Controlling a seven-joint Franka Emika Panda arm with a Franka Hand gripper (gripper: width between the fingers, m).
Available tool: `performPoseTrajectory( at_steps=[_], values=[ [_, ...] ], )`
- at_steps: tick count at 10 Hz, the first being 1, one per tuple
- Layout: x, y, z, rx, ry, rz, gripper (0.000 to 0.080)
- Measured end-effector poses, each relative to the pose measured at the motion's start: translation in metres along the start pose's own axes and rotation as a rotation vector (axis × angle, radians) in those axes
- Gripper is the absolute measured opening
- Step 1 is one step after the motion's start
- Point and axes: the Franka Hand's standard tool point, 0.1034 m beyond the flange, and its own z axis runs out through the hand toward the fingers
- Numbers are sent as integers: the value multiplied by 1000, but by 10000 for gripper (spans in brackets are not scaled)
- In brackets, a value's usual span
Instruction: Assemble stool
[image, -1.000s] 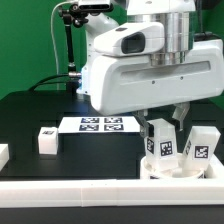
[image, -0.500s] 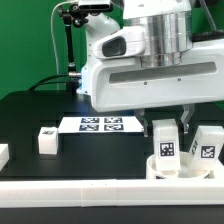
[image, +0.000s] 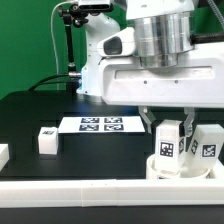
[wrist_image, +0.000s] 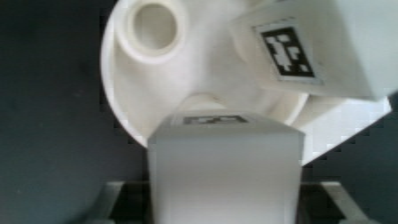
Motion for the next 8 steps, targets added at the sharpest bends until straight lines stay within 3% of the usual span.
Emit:
performPoseTrajectory(
  at_steps=[2,4,8],
  values=[
    [-1,-2,0,16,-12,178,338],
    [3,1,0,58,-28,355,339],
    [2,-1,0,62,-40,664,340]
  ],
)
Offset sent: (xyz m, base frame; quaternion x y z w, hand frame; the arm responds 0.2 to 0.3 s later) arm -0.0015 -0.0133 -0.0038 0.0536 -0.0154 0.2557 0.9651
